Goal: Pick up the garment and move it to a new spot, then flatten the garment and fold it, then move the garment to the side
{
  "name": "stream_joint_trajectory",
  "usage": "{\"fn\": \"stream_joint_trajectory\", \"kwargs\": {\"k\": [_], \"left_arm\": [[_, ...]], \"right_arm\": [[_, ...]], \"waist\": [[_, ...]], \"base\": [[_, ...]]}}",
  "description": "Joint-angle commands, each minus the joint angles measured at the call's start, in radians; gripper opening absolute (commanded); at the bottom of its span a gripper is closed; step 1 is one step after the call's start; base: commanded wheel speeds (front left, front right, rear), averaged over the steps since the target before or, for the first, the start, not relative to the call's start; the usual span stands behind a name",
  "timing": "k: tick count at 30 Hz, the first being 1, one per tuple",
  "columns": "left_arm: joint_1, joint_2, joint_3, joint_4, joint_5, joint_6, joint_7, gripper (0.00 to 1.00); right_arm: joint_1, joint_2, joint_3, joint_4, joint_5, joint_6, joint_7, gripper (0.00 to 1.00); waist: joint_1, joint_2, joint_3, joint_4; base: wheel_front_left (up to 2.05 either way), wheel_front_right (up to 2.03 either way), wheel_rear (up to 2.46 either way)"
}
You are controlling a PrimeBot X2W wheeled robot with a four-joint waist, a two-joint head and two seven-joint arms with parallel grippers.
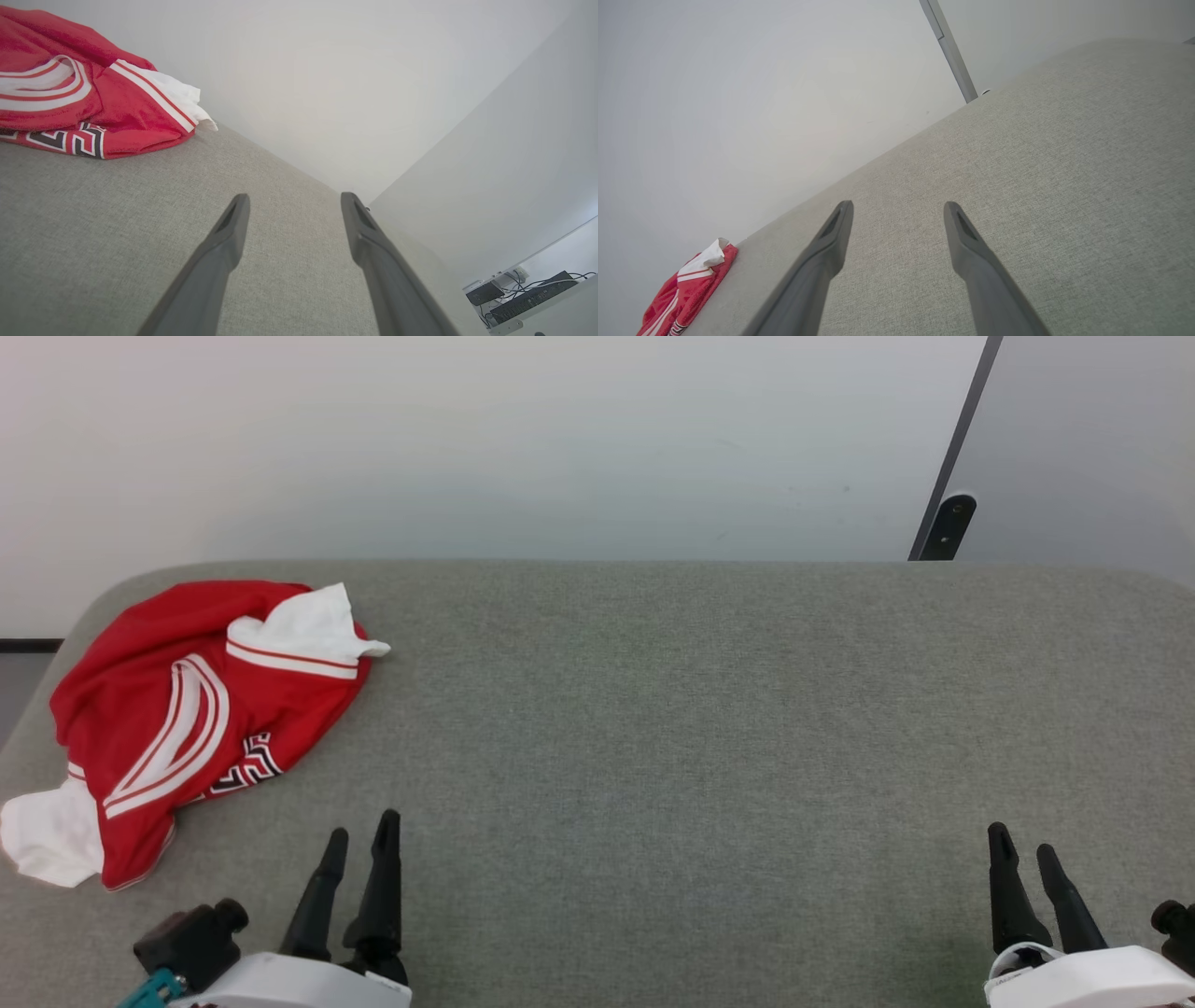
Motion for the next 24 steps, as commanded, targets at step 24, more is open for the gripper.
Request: {"fn": "stream_joint_trajectory", "kwargs": {"k": [24], "left_arm": [[0.018,0.022,-0.027,-0.126,0.347,-0.022,-0.072,1.00]], "right_arm": [[0.041,-0.005,-0.055,-0.045,-0.298,0.000,-0.073,1.00]], "waist": [[0.0000,0.0000,-0.006,0.006]], "base": [[0.00,0.00,0.00]]}}
